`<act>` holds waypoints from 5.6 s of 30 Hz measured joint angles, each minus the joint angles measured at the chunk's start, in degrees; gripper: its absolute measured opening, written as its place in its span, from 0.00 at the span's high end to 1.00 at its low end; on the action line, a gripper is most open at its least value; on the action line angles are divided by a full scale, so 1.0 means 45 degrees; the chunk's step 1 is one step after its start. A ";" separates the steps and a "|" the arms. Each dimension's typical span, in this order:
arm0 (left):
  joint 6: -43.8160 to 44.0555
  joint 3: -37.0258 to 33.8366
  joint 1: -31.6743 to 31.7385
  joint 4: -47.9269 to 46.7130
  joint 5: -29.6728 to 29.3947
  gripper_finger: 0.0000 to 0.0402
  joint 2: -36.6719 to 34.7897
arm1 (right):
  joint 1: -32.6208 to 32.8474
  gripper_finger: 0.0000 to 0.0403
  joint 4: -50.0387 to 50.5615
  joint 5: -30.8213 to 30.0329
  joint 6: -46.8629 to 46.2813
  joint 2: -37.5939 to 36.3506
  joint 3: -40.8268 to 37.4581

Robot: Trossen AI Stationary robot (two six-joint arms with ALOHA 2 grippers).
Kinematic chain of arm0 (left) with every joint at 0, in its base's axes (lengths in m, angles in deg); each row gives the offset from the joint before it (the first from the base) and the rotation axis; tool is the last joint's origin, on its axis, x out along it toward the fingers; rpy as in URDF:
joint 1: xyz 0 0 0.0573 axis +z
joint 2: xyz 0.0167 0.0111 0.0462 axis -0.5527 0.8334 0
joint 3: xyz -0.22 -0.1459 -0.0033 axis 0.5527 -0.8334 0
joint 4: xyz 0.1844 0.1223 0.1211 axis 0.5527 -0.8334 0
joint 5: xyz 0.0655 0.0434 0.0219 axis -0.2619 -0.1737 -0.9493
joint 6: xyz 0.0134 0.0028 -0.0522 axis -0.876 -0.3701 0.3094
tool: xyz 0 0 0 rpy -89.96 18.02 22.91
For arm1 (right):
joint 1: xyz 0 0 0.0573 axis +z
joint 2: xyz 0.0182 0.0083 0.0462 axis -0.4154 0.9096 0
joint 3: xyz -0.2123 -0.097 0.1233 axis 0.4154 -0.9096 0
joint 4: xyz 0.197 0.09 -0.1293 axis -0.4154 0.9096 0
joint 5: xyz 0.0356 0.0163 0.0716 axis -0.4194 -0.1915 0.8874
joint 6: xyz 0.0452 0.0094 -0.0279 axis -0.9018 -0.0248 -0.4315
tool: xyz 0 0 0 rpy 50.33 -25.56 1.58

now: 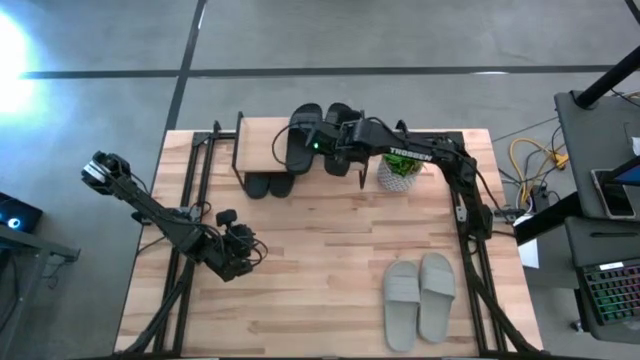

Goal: Pick and place slides into the shelf
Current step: Put the gray slide under the shelf

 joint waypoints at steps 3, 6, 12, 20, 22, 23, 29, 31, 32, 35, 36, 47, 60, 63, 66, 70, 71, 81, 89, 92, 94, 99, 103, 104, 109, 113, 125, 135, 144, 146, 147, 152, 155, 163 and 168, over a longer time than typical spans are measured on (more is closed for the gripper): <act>0.0000 0.0000 0.0000 0.0000 0.0000 0.71 0.0000 | 0.0717 0.58 0.1481 0.0000 -0.1249 -0.0014 0.0356; -0.0001 0.0000 0.0000 0.0000 0.0000 0.71 0.0000 | 0.1748 0.58 0.3062 -0.0005 -0.2821 -0.0143 0.0782; 0.0000 0.0005 0.0000 0.0018 0.0009 0.71 0.0000 | 0.4987 0.58 0.4838 0.0089 -0.7094 -0.0827 0.1074; 0.0000 0.0005 -0.0005 0.0049 0.0503 0.71 0.0000 | 0.9561 0.58 0.4918 0.0747 -1.1266 -0.1025 -0.0440; -0.0004 0.0009 -0.0005 0.0065 0.0572 0.71 0.0000 | 1.0427 0.58 0.4908 0.1443 -1.2018 -0.1025 -0.1063; 0.0000 0.0011 -0.0005 0.0053 0.0625 0.71 0.0000 | 1.0882 0.58 0.4905 0.1794 -1.2469 -0.1021 -0.1420; -0.0702 0.0269 -0.0005 0.0066 0.0899 0.71 0.0005 | 1.2918 0.58 0.4921 0.3302 -1.7080 -0.1015 -0.3191; -0.0970 0.0304 -0.0005 0.0070 0.0874 0.71 0.0005 | 1.3413 0.58 0.4931 0.3667 -1.8164 -0.0971 -0.3664; -0.1020 0.0306 -0.0005 0.0063 0.0845 0.71 0.0005 | 1.3600 0.58 0.4948 0.3813 -1.8444 -0.0909 -0.3840; -0.1015 0.0273 -0.0005 0.0055 0.0835 0.71 0.0005 | 1.3982 0.58 0.4825 0.4476 -1.8544 -0.0792 -0.4392; -0.1011 0.0267 -0.0005 0.0030 0.0835 0.71 0.0009 | 1.4063 0.58 0.4744 0.4550 -1.8549 -0.0792 -0.4551; -0.0962 0.0253 -0.0005 0.0046 0.0806 0.71 0.0034 | 1.4247 0.58 0.1797 0.4949 -1.7841 -0.0792 -0.6233; -0.0937 0.0248 -0.0005 0.0029 0.0806 0.71 0.0034 | 1.4025 0.58 0.1881 0.4226 -1.5956 -0.0792 -0.7055; -0.0937 0.0248 -0.0005 0.0024 0.0806 0.71 0.0034 | 1.4020 0.58 0.1860 0.4187 -1.5880 -0.0792 -0.7147; -0.0942 0.0248 -0.0005 0.0020 0.0806 0.71 0.0034 | 1.4020 0.58 0.1785 0.3765 -1.5867 -0.0792 -0.7415; -0.0942 0.0243 -0.0005 0.0019 0.0806 0.71 0.0034 | 1.4020 0.58 0.1435 0.3543 -1.5763 -0.0792 -0.8012; -0.0943 0.0243 -0.0005 0.0019 0.0806 0.71 0.0034 | 1.4020 0.58 0.1321 0.3517 -1.5766 -0.0792 -0.8171; -0.0952 0.0243 -0.0005 -0.0010 0.0811 0.71 0.0034 | 1.3707 0.69 0.1672 0.2252 -1.4409 -0.0801 -0.8777; -0.0984 0.0243 -0.0005 -0.0005 0.0810 0.71 0.0034 | 1.2724 0.95 0.1789 0.2204 -1.4044 -0.0801 -0.8813; -0.0992 0.0243 0.0007 -0.0005 0.0811 0.71 0.0034 | 1.2160 0.96 0.1639 0.1441 -1.2968 -0.0788 -0.8578; -0.0991 0.0238 0.0015 -0.0010 0.0811 0.71 0.0039 | 1.1742 0.96 0.1083 0.0700 -1.1814 -0.0777 -0.8315; -0.0996 0.0238 0.0055 -0.0010 0.0810 0.71 0.0039 | 1.0561 0.97 -0.2014 -0.0111 -0.7676 -0.0782 -0.7858; -0.1001 0.0240 0.0058 -0.0018 0.0811 0.71 0.0039 | 0.9495 0.97 -0.4207 -0.0829 -0.5234 -0.0782 -0.7829; -0.0998 0.0243 0.0058 -0.0014 0.0810 0.71 0.0039 | 0.9173 0.97 -0.4368 -0.1141 -0.4832 -0.0782 -0.7829; -0.1001 0.0243 0.0058 -0.0019 0.0709 0.71 0.0039 | 0.7460 0.97 -0.5963 -0.2166 -0.2813 -0.0782 -0.7831; -0.1409 0.0243 0.0073 -0.0031 0.0336 0.71 0.0039 | 0.6406 0.97 -0.8875 -0.2134 0.0340 -0.0595 -0.7833; -0.1574 0.0238 0.0083 -0.1008 0.0089 0.71 0.0034 | 0.4633 0.97 -0.9900 -0.2819 0.2096 0.1022 -0.7625; -0.1654 0.0214 0.0095 -0.1164 0.0092 0.71 0.0029 | 0.3259 0.97 -0.9819 -0.4661 0.1404 0.3013 -0.5316; -0.1659 0.0189 0.0131 -0.1163 0.0101 0.71 0.0022 | 0.2939 0.97 -0.9166 -0.4865 0.1450 0.3861 -0.3592; -0.1656 0.0189 0.0131 -0.1161 0.0097 0.71 0.0021 | 0.2932 0.97 -0.8266 -0.4801 0.0620 0.3855 -0.3347; -0.1659 0.0187 0.0131 -0.1163 0.0097 0.71 0.0024 | 0.2936 0.97 -0.7739 -0.4709 0.0113 0.3835 -0.3233; -0.1661 0.0185 0.0131 -0.1161 0.0097 0.71 0.0022 | 0.2947 0.92 -0.4469 -0.3887 -0.3247 0.3789 -0.2814; -0.1666 0.0185 0.0136 -0.1161 0.0097 0.71 0.0024 | 0.3041 0.85 -0.4339 -0.3864 -0.3754 0.3783 -0.2996; -0.1666 0.0185 0.0136 -0.1155 0.0098 0.71 0.0024 | 0.3438 0.74 -0.4979 -0.4065 -0.3460 0.3779 -0.2514; -0.1661 0.0185 0.0136 -0.1151 0.0100 0.71 0.0023 | 0.3746 0.71 -0.4960 -0.4108 -0.3444 0.3779 -0.1770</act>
